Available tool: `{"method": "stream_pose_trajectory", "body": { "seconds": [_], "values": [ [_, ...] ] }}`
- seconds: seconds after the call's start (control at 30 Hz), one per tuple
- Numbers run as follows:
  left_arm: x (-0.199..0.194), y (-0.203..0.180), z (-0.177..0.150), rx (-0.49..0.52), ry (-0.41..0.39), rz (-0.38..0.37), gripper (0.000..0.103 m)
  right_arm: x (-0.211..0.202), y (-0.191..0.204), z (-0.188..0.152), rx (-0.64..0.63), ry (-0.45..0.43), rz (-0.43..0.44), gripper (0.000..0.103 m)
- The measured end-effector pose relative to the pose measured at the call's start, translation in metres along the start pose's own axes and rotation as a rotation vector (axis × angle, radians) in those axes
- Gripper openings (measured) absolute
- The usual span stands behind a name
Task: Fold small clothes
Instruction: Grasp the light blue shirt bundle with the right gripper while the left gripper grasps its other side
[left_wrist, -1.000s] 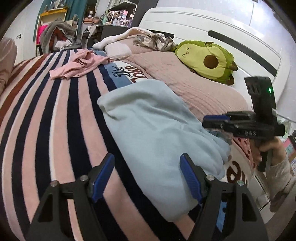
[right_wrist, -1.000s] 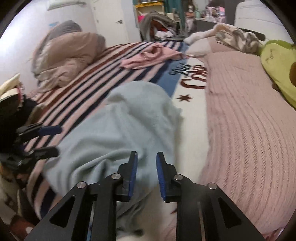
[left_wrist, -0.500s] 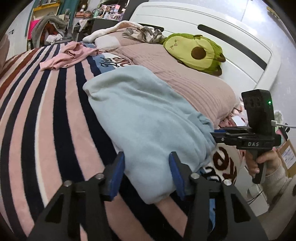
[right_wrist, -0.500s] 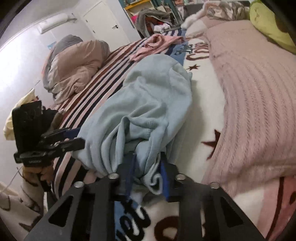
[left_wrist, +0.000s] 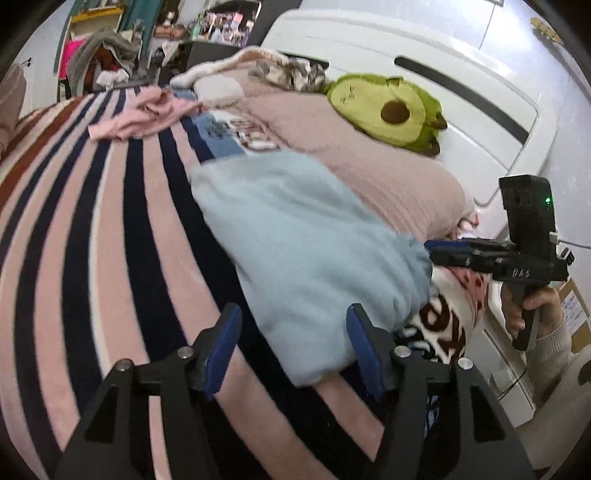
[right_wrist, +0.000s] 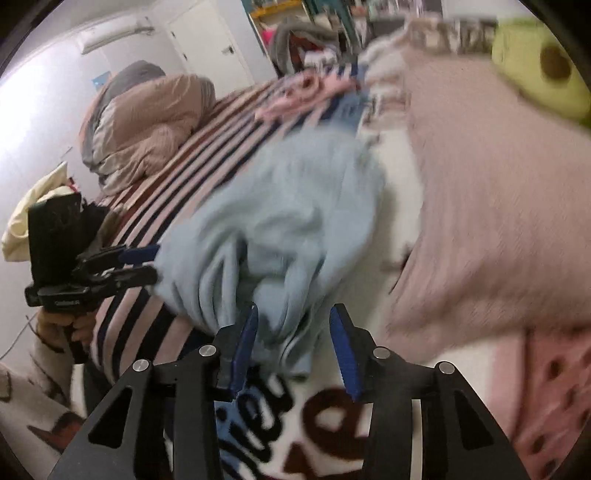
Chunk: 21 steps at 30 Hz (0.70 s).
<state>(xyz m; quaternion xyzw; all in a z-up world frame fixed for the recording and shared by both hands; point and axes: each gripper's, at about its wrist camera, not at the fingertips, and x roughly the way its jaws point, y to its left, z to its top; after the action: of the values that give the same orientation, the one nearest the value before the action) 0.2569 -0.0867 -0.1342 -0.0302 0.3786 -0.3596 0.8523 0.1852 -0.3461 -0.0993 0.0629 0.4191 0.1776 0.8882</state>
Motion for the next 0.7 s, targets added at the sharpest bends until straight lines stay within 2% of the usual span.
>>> {"method": "stream_pose_trajectory", "body": {
  "seconds": [0.1, 0.17, 0.23, 0.33, 0.43, 0.57, 0.67, 0.7],
  "values": [
    [-0.002, 0.001, 0.008, 0.003, -0.021, 0.018, 0.057, -0.016, 0.000, 0.020, -0.015, -0.099, 0.020, 0.037],
    [0.001, 0.000, 0.011, 0.003, -0.021, 0.027, 0.057, -0.008, 0.006, 0.031, -0.052, -0.126, 0.037, 0.028],
    [0.005, -0.001, 0.010, -0.007, -0.013, 0.025, 0.057, 0.012, 0.012, 0.038, -0.092, -0.092, 0.033, 0.013],
    [0.005, 0.000, 0.007, 0.006, 0.001, 0.034, 0.057, 0.046, 0.016, 0.037, -0.120, 0.009, 0.031, 0.008],
    [0.005, 0.003, 0.002, 0.020, 0.009, 0.023, 0.060, 0.051, 0.013, 0.020, -0.117, 0.060, 0.014, 0.007],
    [0.009, 0.007, 0.000, 0.007, 0.018, 0.017, 0.062, 0.040, 0.003, -0.003, -0.059, 0.084, 0.009, 0.007],
    [0.007, 0.007, 0.005, -0.008, 0.004, 0.014, 0.065, 0.033, 0.002, -0.006, -0.036, 0.080, 0.013, 0.007],
    [0.005, 0.007, 0.008, -0.016, -0.007, 0.013, 0.070, 0.033, 0.003, -0.003, -0.036, 0.079, 0.012, 0.007]
  ]
}}
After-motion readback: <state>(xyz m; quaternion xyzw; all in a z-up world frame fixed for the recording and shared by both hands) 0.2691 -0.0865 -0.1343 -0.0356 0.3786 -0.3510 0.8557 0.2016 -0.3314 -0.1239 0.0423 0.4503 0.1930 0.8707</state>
